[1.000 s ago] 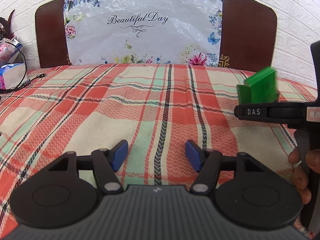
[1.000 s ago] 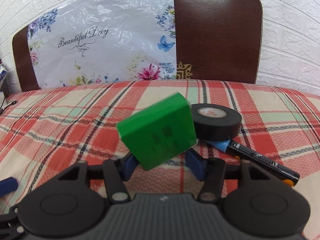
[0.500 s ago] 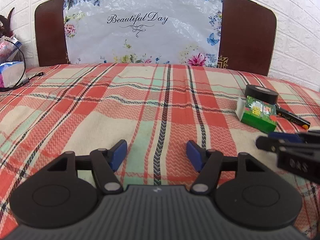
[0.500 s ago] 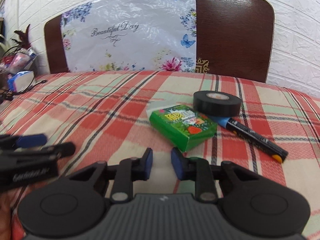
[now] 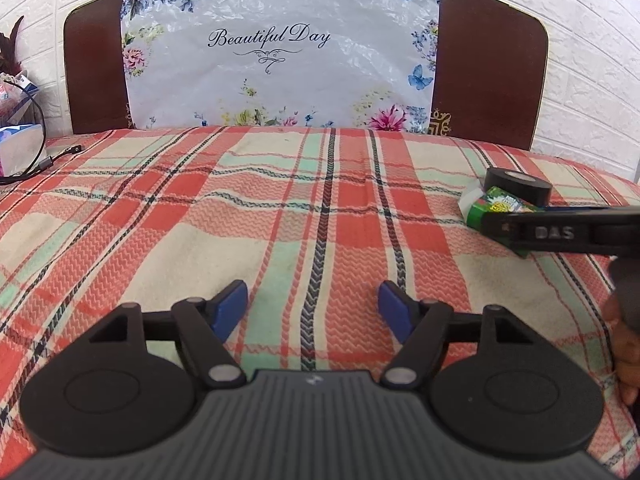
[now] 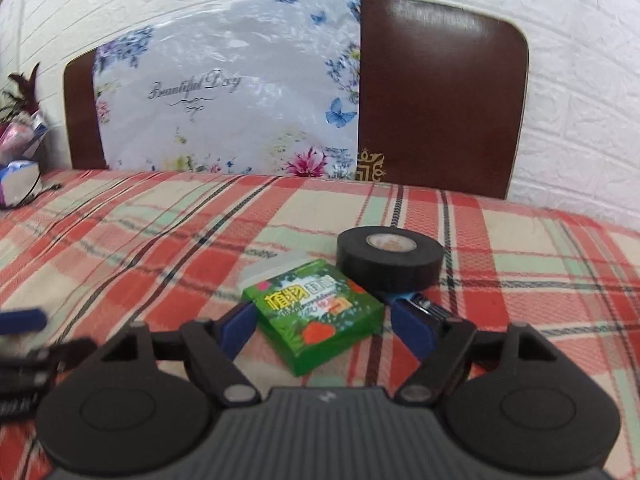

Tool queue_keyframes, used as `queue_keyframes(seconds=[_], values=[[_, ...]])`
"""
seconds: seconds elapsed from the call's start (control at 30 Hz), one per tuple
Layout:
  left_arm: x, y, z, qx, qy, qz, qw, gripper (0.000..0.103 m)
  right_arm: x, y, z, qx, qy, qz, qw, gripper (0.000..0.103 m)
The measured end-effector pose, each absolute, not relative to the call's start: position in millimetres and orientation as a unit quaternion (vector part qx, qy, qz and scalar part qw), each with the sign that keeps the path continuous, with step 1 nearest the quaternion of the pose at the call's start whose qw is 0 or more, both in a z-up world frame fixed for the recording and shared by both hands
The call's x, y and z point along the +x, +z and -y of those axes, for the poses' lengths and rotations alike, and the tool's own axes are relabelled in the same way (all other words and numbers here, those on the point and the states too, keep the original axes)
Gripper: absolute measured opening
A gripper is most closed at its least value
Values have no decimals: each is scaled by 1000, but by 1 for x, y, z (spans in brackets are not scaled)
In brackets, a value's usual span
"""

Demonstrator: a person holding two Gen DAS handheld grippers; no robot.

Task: Organize objects
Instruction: 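Grasp the green gum pack with the right tool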

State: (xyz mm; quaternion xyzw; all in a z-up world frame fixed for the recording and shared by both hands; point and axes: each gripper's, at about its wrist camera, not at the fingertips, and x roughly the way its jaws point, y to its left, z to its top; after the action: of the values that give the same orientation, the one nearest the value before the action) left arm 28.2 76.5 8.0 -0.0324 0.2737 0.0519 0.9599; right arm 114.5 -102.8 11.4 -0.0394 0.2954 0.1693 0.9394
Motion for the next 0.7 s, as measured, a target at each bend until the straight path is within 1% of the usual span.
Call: queue_keyframes(seconds=[0.07,0.1,0.13,0.17,0.2,0.43,0.7], values=[[29,8,-77,-33,51,-274,960,74,128,5,100,-41,182,-316,930,82],[29,8,-77,-33,50,-274,960,75,130,6,100,-43,187,-313,930,80],[29,8,-77,-34,50,-274,960,75,129,7,98,-48,195,-311,929,68],[29,8,-77,-35,49,-274,960,75,127,7,97,-55,198,-307,929,64],[30,8,-77,-35,48,-274,960,76,124,7,95,-62,199,-304,930,63],[31,8,-77,-35,46,-275,960,77,95,11,100,-82,199,-303,928,62],[31,8,-75,-28,44,-280,958,79,6,13,130,-89,198,-318,923,63]])
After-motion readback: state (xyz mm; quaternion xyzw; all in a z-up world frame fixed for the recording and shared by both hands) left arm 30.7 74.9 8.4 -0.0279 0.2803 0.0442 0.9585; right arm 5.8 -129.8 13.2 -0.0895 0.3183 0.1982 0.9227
